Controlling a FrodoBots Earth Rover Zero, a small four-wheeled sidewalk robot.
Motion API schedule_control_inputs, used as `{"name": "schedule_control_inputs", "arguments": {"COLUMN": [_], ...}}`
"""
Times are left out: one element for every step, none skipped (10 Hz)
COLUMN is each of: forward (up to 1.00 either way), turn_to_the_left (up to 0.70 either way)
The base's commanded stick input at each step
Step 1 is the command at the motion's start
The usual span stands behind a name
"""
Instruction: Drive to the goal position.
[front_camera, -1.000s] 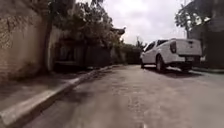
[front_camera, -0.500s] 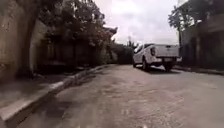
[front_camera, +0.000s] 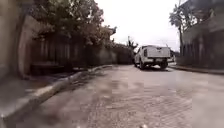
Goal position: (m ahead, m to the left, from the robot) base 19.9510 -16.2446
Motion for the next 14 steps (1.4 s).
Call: {"name": "schedule_control_inputs", "arguments": {"forward": [1.00, 1.00, 1.00, 1.00, 1.00, 1.00, 1.00, 1.00, 1.00, 1.00, 1.00, 1.00, 1.00, 1.00], "turn_to_the_left": [0.00, 0.00, -0.05, -0.24, -0.37, -0.37, -0.37, -0.37, -0.37, -0.37, -0.37, -0.37, -0.37, -0.37]}}
